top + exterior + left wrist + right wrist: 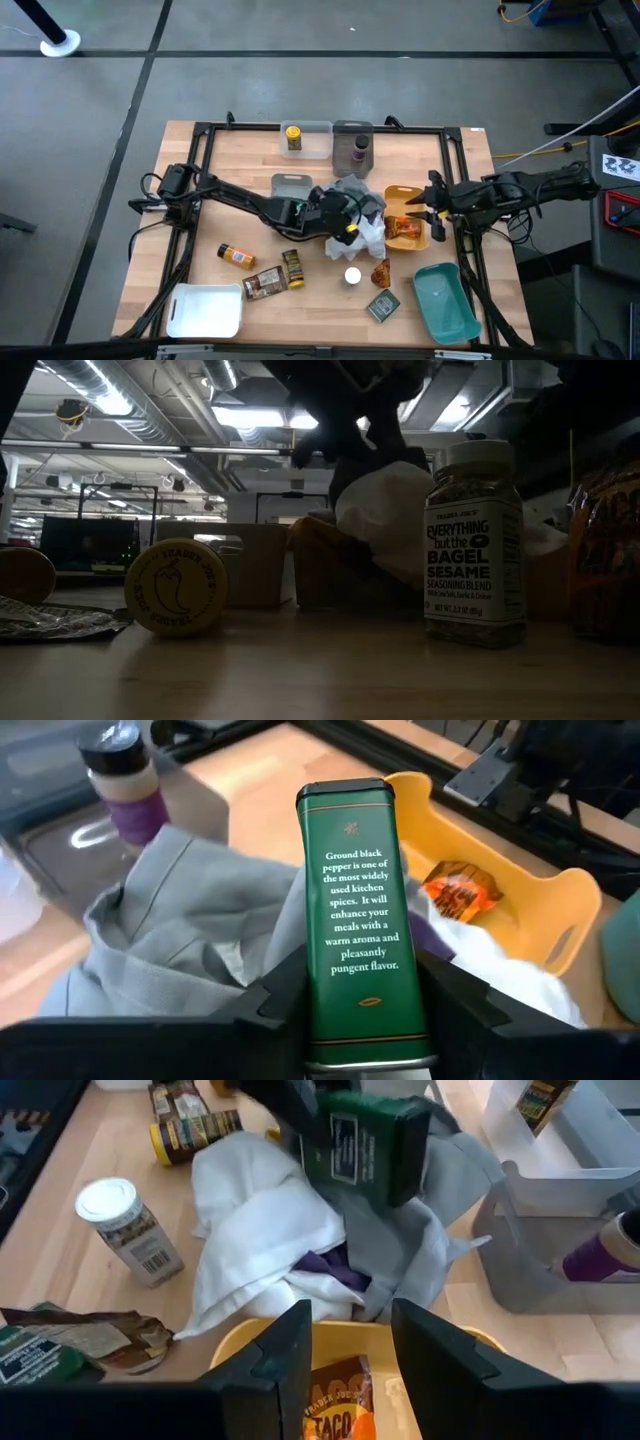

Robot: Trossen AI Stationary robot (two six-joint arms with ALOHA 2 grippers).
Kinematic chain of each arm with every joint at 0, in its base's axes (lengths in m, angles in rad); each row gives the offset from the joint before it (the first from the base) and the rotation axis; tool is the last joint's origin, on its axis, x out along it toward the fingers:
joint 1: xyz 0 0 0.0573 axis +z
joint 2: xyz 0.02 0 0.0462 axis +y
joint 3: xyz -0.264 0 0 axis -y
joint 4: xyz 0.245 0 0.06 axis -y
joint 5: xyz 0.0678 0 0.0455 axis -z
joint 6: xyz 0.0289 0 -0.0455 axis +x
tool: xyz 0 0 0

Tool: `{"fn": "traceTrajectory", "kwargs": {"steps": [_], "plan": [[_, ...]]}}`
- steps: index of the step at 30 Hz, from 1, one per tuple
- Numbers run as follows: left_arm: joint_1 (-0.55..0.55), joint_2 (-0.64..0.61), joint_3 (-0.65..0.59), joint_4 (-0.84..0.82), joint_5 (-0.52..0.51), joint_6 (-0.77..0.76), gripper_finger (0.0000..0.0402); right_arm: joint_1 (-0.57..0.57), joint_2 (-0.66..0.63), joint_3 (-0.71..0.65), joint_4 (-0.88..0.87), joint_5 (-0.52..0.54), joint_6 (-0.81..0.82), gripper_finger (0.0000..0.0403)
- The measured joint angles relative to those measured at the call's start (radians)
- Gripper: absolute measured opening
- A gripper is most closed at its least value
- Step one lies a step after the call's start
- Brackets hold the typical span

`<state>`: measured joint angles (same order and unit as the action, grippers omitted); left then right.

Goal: Sort spices by type
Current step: Put the top green seasoning can into the green bin

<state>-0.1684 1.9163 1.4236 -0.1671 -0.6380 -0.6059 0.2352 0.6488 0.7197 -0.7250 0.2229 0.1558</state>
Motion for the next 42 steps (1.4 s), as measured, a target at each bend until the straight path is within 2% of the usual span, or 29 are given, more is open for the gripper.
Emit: {"fn": "traceTrajectory", "kwargs": {"steps": [10,19,25,42], "plan": [[-0.018,-0.001,0.004,0.001,0.03,0.076,0.0126,0.0,0.12,0.0,0.153,0.037,-0.007,0.014],[-0.058,-0.001,0.004,0.035,0.059,0.223,0.0121,0.0,0.258,0.0,0.198,0.046,-0.02,0.014],[-0.073,-0.001,0.003,0.044,0.06,0.269,0.0129,0.0,0.334,0.0,0.254,0.033,-0.06,0.014],[-0.076,-0.001,0.003,0.04,0.102,0.329,0.0123,0.0,0.369,0.001,0.363,0.005,-0.084,0.0141]]}}
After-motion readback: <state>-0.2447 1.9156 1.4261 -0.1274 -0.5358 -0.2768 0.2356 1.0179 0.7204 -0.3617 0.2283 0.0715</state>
